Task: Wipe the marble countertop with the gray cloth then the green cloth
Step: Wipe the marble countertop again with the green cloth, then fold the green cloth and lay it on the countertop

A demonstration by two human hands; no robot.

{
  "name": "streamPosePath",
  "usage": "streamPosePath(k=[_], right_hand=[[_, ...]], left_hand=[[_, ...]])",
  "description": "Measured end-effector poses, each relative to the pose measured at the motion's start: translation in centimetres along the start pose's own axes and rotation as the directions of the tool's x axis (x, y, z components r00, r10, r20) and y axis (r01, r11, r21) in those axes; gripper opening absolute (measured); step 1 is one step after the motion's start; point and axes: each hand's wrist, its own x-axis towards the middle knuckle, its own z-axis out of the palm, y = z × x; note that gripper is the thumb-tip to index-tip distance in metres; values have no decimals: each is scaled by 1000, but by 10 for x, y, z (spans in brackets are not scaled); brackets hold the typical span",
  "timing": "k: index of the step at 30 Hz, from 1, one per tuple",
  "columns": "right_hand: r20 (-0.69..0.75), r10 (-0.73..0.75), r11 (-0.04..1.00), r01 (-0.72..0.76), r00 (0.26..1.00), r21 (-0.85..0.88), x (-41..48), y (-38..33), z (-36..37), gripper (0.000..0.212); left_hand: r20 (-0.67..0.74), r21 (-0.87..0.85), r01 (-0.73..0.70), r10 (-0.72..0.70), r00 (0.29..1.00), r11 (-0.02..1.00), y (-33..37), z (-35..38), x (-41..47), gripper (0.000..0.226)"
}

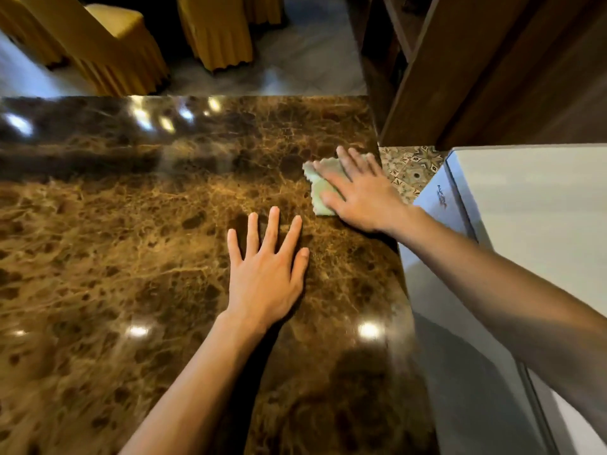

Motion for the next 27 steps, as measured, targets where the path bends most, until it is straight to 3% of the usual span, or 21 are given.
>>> streamPosePath(k=[9, 14, 16, 18, 19, 20, 21, 23, 24, 25, 27], right_hand=[[-101, -185, 982, 187, 978, 15, -272, -84, 54, 61], [-189, -153, 984, 167, 970, 64, -349, -117, 73, 53], [-239, -106, 982, 140, 965, 129, -362, -129, 77, 51], [-274, 33, 911, 84, 961, 404, -366, -142, 70, 44], [-230, 131, 787, 40, 964, 616, -368, -152, 59, 39], [-148, 207, 572, 2, 967, 820, -369, -165, 46, 34], [-50, 232, 274, -16, 971, 961, -370, -178, 32, 31], [139, 181, -281, -84, 974, 956, -369, -198, 16, 37], [203, 130, -456, -124, 971, 881, -369, -209, 12, 45], [248, 83, -549, -164, 965, 820, -367, -221, 9, 52], [283, -4, -622, -224, 959, 750, -363, -247, 3, 59]], left_hand=[[49, 1, -50, 50, 998, 999, 11, 12, -120, 62], [80, -15, -148, 149, 986, 989, 27, 20, -189, 67], [73, -66, -198, 203, 976, 978, 30, 22, -213, 71], [34, -207, -230, 241, 970, 951, 28, 21, -232, 59], [-2, -320, -240, 252, 968, 916, 27, 17, -241, 54], [-45, -432, -244, 250, 967, 868, 24, 11, -250, 53], [-82, -536, -238, 230, 970, 810, 20, 4, -257, 54], [-129, -706, -196, 149, 980, 681, 12, -13, -270, 53], [-143, -762, -168, 92, 986, 626, 6, -21, -276, 53], [-148, -803, -141, 36, 988, 579, -1, -29, -282, 52], [-155, -846, -102, -58, 986, 524, -15, -44, -292, 45]])
